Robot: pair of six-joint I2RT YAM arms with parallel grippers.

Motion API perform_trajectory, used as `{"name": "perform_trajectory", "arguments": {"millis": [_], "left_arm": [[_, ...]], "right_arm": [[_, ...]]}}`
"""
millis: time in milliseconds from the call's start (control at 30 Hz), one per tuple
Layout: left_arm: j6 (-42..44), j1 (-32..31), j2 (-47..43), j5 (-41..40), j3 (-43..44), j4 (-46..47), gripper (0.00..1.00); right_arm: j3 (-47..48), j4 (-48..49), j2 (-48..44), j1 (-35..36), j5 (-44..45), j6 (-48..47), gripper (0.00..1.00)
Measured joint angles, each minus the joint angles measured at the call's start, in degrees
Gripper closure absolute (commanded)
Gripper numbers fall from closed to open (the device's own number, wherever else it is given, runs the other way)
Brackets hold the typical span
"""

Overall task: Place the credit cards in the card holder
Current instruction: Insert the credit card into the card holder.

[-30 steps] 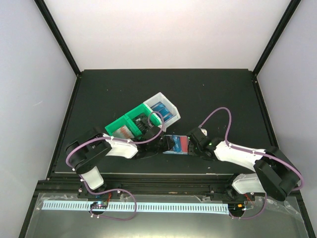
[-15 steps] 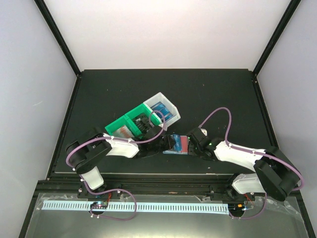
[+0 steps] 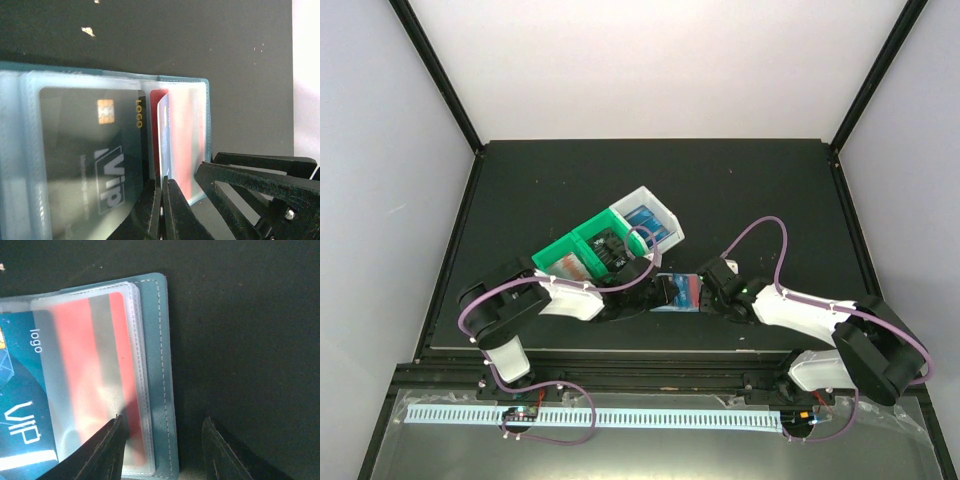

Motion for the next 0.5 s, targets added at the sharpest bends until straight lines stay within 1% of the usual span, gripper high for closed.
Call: {"name": "perform_trajectory", "arguments": {"millis": [300,500], "left_arm": [[-0.98,-0.90,1.53,0.24,0.24,0.15,0.89],[0.24,-0.92,4.13,1.95,2.62,-0.33,0.76]], "right_arm": [[-0.04,0.24,-0.15,0.00,-0.13,0.09,0.52],[-0.11,0.37,-0.28,0.00,-0.44,0.26,0.51]]}}
